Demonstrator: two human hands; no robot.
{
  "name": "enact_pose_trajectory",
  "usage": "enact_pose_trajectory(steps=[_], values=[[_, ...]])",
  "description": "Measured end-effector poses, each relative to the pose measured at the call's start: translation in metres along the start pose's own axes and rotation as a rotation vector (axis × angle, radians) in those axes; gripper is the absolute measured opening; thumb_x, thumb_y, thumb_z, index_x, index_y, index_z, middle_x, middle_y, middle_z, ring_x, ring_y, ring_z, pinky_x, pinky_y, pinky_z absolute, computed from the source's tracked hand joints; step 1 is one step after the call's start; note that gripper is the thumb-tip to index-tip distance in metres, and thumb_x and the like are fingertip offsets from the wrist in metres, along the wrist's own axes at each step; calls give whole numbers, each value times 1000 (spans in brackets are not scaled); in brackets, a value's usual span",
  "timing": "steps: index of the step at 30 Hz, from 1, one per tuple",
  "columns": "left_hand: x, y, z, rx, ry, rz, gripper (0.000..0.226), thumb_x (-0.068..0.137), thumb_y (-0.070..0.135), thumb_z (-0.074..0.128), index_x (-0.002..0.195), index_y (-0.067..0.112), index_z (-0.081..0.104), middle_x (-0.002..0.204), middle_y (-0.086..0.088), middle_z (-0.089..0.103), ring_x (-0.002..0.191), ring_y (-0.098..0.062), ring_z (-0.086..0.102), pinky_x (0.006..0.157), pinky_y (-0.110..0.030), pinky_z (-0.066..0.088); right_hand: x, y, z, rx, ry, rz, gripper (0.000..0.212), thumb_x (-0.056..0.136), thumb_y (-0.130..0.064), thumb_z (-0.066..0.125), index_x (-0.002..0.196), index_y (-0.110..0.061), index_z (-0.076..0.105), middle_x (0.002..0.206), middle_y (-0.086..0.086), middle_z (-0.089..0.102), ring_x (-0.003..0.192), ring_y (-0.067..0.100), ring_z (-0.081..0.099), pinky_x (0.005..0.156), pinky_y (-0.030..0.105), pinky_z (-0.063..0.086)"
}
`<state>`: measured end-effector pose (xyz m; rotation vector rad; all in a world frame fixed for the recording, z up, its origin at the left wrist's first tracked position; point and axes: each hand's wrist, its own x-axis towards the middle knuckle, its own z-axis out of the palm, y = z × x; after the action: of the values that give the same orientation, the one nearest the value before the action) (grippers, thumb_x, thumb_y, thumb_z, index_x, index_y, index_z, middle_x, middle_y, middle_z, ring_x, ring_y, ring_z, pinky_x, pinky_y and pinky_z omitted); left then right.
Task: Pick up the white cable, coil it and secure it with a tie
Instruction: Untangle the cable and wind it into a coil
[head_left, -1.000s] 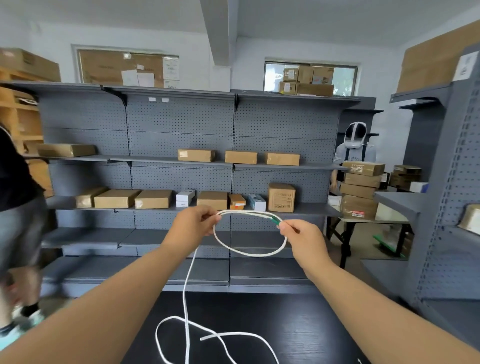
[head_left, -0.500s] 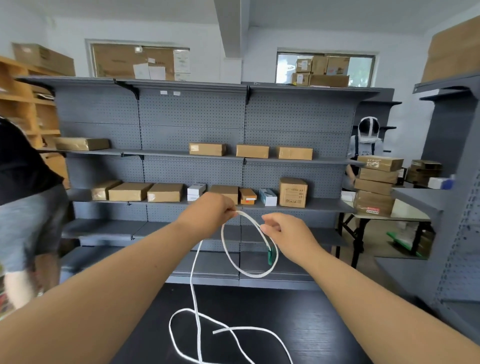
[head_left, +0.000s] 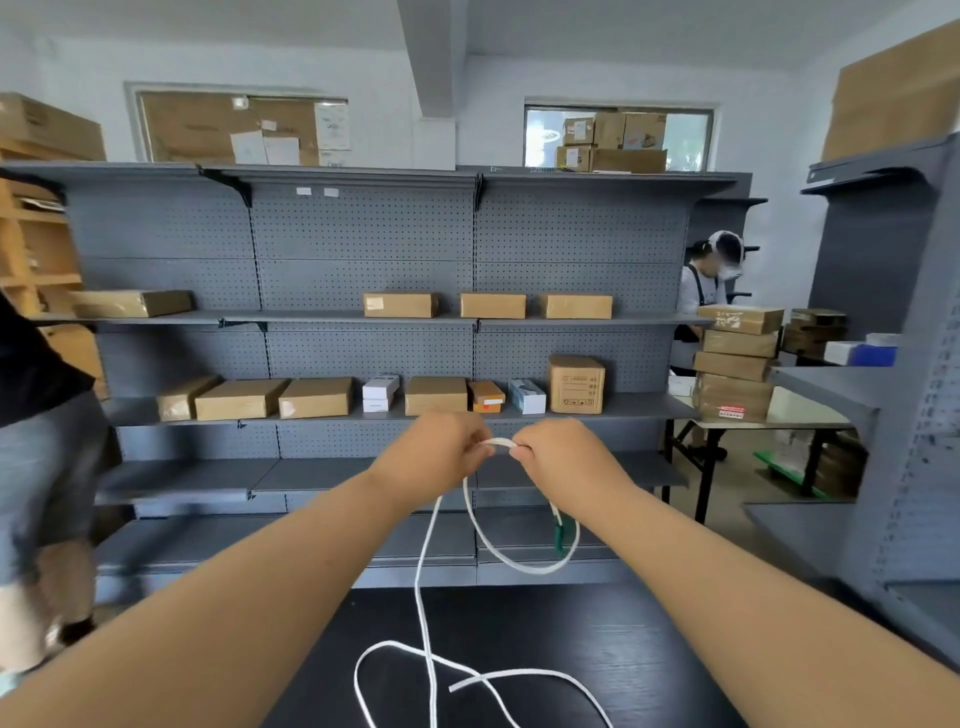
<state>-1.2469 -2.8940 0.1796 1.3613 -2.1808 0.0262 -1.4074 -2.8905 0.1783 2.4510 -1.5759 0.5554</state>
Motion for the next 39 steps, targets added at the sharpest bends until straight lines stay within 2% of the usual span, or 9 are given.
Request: enact_pose_trajectory(steps=[8, 13, 16, 20, 24, 29, 34, 37, 39], values=[[-6, -26, 29, -590, -11, -219, 12, 86, 23, 63, 77, 29, 59, 72, 9, 68, 70, -7, 61, 62, -16, 43, 8, 11, -6, 191, 212, 133, 47, 94, -21, 47, 50, -25, 31, 56, -3, 42, 61, 17, 41, 55, 31, 26], [-6, -27, 39, -820, 10, -225, 13, 86, 16, 63, 75, 23, 61, 67, 6, 68, 70, -9, 60, 74, -27, 45, 6, 19, 1, 440, 366, 292, 29, 92, -21, 51, 69, -8, 65, 66, 11, 64, 68, 26, 58, 63, 33, 45], [-5, -29, 42, -859, 1, -229, 9, 85, 15, 64, 79, 21, 61, 67, 5, 68, 68, -10, 61, 76, -30, 47, 4, 25, 7, 615, 467, 394, 27, 91, -21, 53, 78, -3, 68, 71, 14, 67, 69, 28, 62, 66, 37, 50], [0, -29, 38, -820, 25, -223, 8, 84, 19, 66, 77, 23, 63, 66, 6, 68, 63, -4, 59, 67, -21, 45, -2, 32, 15, 796, 511, 517, 18, 91, -20, 54, 80, -15, 67, 67, -1, 64, 57, 7, 57, 48, 9, 43], [10, -28, 20, -598, 25, -114, 17, 84, 15, 66, 72, 26, 63, 64, 6, 63, 60, -2, 56, 64, -14, 44, -5, 37, 30, 971, 453, 670, 18, 91, -18, 55, 82, -11, 68, 65, -2, 62, 57, 6, 57, 66, 26, 53], [21, -21, -4, -323, -13, -2, 3, 84, 14, 66, 82, 13, 68, 65, 8, 61, 64, -8, 56, 65, -15, 43, -10, 39, 44, 1177, 258, 769, 15, 91, -13, 55, 79, -12, 64, 73, 4, 61, 63, 10, 57, 66, 22, 54], [24, -14, -22, -162, -77, 50, 8, 85, 17, 65, 90, 13, 70, 78, 3, 67, 71, -10, 60, 61, -8, 41, -14, 39, 40, 890, 156, 631, 14, 90, -20, 55, 79, -16, 64, 73, 0, 61, 66, 13, 55, 74, 36, 51], [23, -10, -25, -106, -110, 78, 7, 85, 17, 65, 87, 15, 71, 71, 12, 62, 65, -1, 55, 57, -2, 37, -12, 34, 28, 601, 144, 436, 15, 90, -29, 55, 100, -20, 62, 90, -9, 60, 80, 10, 56, 73, 27, 44], [23, -6, -24, -89, -123, 94, 7, 85, 15, 65, 87, 14, 72, 72, 8, 62, 67, -6, 56, 61, -10, 41, -9, 30, 20, 471, 127, 312, 21, 91, -30, 53, 108, -21, 61, 94, -11, 58, 84, 11, 57, 74, 26, 43]])
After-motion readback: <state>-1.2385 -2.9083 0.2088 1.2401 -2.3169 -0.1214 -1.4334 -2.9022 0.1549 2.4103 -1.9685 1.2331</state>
